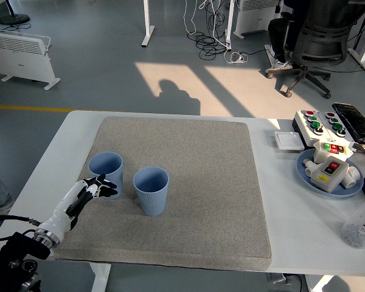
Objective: Push cup pick cup insert cup
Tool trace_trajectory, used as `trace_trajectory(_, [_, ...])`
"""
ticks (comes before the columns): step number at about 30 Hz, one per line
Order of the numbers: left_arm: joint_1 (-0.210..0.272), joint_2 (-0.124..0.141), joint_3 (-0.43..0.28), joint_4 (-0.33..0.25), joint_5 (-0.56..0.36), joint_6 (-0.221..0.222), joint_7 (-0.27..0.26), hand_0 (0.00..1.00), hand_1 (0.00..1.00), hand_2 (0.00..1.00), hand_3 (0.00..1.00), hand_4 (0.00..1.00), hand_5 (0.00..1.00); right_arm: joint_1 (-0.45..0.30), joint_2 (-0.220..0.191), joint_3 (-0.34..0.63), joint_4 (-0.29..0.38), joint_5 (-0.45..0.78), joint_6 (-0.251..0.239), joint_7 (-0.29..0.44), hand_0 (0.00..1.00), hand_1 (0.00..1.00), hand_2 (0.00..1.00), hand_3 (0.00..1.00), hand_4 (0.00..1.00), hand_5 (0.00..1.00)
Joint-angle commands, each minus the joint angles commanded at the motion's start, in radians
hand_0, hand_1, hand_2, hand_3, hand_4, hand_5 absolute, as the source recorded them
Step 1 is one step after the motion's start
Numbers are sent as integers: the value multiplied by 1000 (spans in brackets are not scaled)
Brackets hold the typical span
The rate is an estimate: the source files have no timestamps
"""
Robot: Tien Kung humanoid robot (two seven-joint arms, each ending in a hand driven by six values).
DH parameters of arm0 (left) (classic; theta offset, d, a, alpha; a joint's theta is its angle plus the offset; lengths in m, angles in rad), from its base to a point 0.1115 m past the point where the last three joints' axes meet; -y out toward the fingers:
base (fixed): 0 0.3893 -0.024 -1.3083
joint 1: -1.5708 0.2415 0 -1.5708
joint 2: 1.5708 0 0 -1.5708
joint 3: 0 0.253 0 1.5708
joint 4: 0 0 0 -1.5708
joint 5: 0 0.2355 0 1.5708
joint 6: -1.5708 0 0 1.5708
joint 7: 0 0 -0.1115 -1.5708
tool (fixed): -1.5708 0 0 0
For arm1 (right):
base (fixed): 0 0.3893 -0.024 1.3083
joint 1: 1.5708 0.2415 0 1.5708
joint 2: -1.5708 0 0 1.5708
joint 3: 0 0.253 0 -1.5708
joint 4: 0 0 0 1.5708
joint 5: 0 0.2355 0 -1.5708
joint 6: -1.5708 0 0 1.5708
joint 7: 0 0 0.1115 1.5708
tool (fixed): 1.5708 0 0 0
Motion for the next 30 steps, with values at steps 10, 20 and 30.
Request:
trace_trajectory(10, [-57,-10,60,67,-54,9,-17,708,623,526,501,619,998,-6,-1,-3,0,-3,0,-2,687,607,643,558,87,419])
trace_trajectory(20, [-105,-16,115,133,-109,24,-42,709,621,523,499,617,998,-15,-2,-5,0,-10,2,-5,687,607,641,557,88,423])
trace_trajectory(30, [-165,-21,168,199,-169,40,-68,716,619,520,496,612,998,-19,-3,-8,0,-15,2,-6,687,607,642,557,88,424])
